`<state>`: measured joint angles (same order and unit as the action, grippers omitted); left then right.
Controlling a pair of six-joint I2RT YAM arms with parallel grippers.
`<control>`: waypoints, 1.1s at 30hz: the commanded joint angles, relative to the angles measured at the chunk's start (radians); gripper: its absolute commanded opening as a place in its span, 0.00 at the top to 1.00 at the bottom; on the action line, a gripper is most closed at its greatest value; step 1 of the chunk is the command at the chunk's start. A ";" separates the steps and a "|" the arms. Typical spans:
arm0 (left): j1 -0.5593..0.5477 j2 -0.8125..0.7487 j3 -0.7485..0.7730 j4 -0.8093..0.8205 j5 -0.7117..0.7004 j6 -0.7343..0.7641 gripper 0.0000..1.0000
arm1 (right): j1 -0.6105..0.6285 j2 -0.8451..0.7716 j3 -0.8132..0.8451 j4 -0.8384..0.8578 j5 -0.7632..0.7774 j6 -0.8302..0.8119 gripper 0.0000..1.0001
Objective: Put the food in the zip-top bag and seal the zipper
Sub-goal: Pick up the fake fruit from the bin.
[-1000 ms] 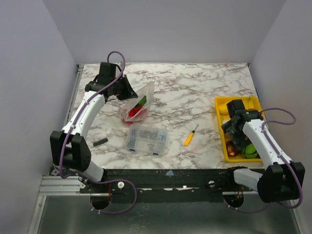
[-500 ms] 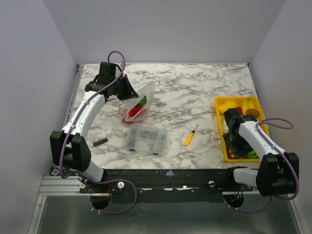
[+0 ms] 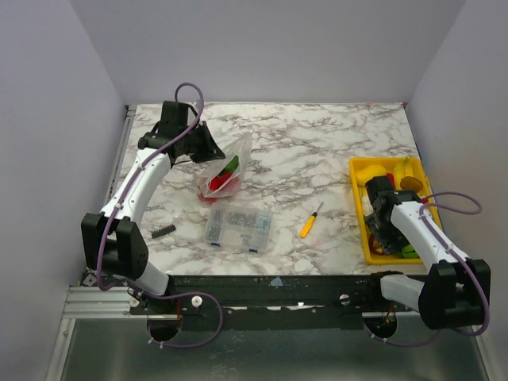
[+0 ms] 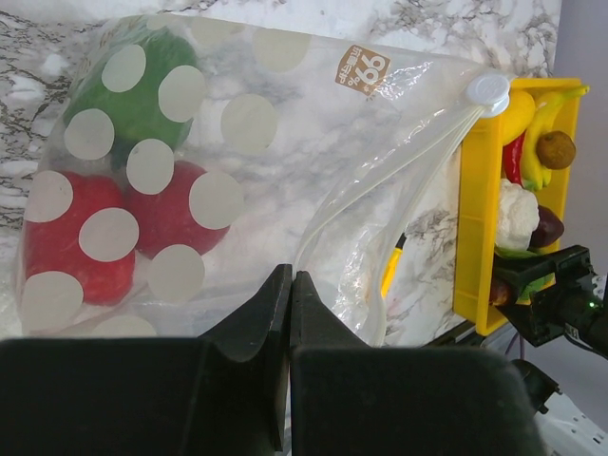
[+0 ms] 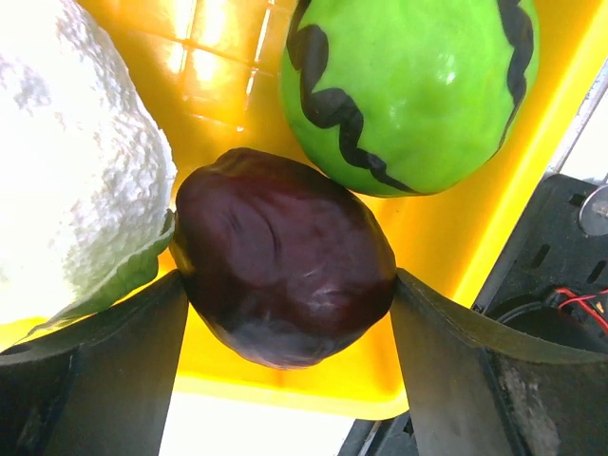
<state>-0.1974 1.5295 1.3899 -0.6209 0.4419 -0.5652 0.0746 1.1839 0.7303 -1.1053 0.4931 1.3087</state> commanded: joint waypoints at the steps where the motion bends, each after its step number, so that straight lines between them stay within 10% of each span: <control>1: 0.009 -0.026 0.009 0.024 0.027 0.002 1.00 | -0.003 -0.067 0.026 -0.028 0.055 0.009 0.56; 9: 0.012 -0.032 0.008 0.023 0.013 0.008 1.00 | -0.004 -0.188 0.155 -0.129 0.069 -0.067 0.93; 21: 0.012 -0.028 0.003 0.029 0.018 0.009 1.00 | -0.003 -0.419 0.183 0.312 -0.435 -0.595 0.98; 29: 0.012 -0.035 -0.001 0.039 0.033 0.006 1.00 | 0.001 -0.389 -0.052 1.148 -1.288 -0.457 0.98; 33: 0.012 -0.036 -0.003 0.041 0.034 0.007 1.00 | 0.080 -0.308 -0.196 1.704 -1.341 -0.208 0.98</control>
<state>-0.1909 1.5291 1.3899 -0.6052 0.4488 -0.5652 0.0963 0.8097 0.6201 -0.0223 -0.5800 0.8925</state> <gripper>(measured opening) 0.011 0.780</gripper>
